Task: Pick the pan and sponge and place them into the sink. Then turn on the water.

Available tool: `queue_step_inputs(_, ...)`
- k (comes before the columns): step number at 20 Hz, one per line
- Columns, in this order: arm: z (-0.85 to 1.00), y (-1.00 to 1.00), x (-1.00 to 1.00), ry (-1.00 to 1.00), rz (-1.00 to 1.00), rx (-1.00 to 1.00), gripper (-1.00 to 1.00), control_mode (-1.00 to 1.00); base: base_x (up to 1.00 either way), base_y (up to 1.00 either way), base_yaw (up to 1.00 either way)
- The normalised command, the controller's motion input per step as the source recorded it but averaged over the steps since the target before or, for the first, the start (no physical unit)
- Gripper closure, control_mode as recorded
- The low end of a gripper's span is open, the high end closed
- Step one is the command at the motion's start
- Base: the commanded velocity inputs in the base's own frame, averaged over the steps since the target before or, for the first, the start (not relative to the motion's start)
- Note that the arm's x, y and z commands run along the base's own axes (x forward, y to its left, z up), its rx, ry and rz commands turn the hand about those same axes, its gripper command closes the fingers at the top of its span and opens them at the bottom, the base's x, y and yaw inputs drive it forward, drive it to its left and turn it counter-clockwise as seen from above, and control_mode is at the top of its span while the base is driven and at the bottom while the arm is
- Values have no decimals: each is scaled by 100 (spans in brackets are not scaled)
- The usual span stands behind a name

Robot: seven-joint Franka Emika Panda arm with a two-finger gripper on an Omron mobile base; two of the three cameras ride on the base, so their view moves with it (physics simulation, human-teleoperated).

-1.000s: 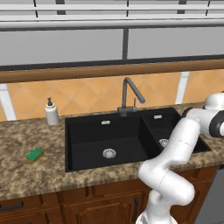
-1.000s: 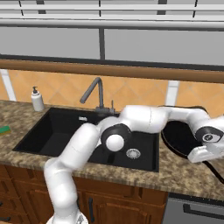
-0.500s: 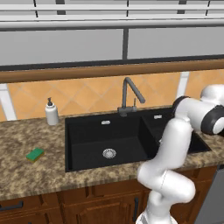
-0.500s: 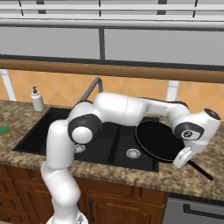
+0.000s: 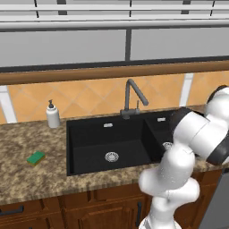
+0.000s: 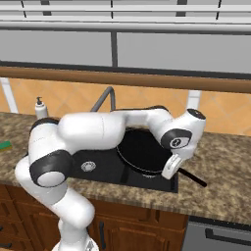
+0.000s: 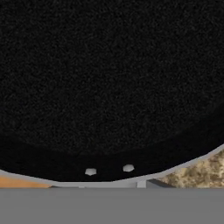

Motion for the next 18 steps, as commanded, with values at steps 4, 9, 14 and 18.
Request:
queue_step_inputs(4, 4, 95, -2, 0, -3, -2, 100, -100, 0, 0, 0)
queue_step_inputs(9, 0, 95, 0, 0, -8, -1, 100, -100, 0, 0, 0)
queue_step_inputs(14, 8, 100, 0, 3, -1, -3, 100, -100, 0, 0, 0)
queue_step_inputs(18, 1, 100, 1, 3, 0, -4, 100, -100, 0, 0, 0)
